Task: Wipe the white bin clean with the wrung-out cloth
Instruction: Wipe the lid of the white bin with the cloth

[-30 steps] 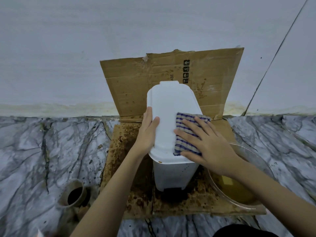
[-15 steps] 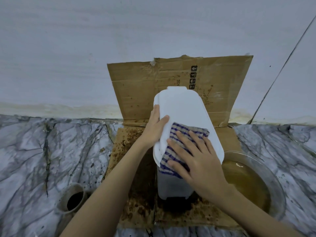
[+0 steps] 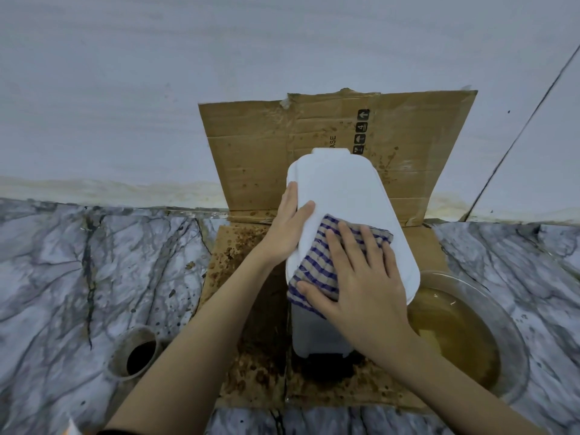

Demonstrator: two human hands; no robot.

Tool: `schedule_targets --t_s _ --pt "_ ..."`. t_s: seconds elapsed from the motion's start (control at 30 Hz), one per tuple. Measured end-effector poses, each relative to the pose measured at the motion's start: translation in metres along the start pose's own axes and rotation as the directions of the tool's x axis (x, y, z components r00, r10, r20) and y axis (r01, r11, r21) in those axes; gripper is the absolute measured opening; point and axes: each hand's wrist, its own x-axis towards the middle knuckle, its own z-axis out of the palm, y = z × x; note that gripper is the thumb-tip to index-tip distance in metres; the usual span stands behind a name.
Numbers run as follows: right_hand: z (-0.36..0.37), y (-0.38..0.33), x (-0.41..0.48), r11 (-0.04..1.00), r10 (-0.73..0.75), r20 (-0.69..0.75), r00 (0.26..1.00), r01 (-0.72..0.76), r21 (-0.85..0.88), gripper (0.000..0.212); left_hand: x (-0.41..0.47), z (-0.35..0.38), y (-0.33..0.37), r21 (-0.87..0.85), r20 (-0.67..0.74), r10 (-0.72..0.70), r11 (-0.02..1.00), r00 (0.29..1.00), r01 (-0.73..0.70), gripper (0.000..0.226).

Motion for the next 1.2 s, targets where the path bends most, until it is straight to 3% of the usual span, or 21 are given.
schedule_targets --t_s 0.2,0.33,0.57,0.73,0.9,1.03,1.2 --pt "0.006 -0.025 0.018 0.996 0.091 -0.011 0.996 -0.091 0.026 0.071 -0.005 -0.005 0.003 0.095 0.025 0.02 0.995 0.999 -0.023 0.068" --pt "0.002 -0.013 -0.002 0.999 0.027 -0.058 0.998 -0.025 0.032 0.071 -0.003 -0.003 0.001 0.058 0.021 -0.041 0.998 0.999 0.04 0.067" --pt "0.016 -0.003 -0.02 0.999 0.022 -0.183 0.983 -0.016 0.032 0.074 -0.001 0.0 -0.009 0.006 0.0 -0.008 1.0 1.0 0.008 0.077" --pt "0.023 -0.012 -0.012 0.993 -0.116 -0.272 0.955 0.108 -0.041 0.07 0.0 -0.001 -0.004 0.063 -0.011 -0.002 0.998 1.0 0.003 0.072" --pt "0.032 0.033 -0.025 0.976 -0.216 -0.37 0.904 0.214 -0.045 0.072 0.002 -0.002 -0.008 -0.047 0.001 0.034 0.998 0.999 -0.034 0.071" --pt "0.04 0.066 -0.032 0.985 -0.156 -0.442 0.883 0.173 -0.002 0.074 0.003 -0.001 -0.009 -0.029 -0.013 0.02 0.999 1.0 -0.02 0.071" --pt "0.043 0.023 -0.023 0.984 -0.164 -0.493 0.855 0.175 -0.024 0.073 0.003 -0.001 -0.008 -0.038 -0.027 0.01 0.999 1.0 -0.011 0.073"
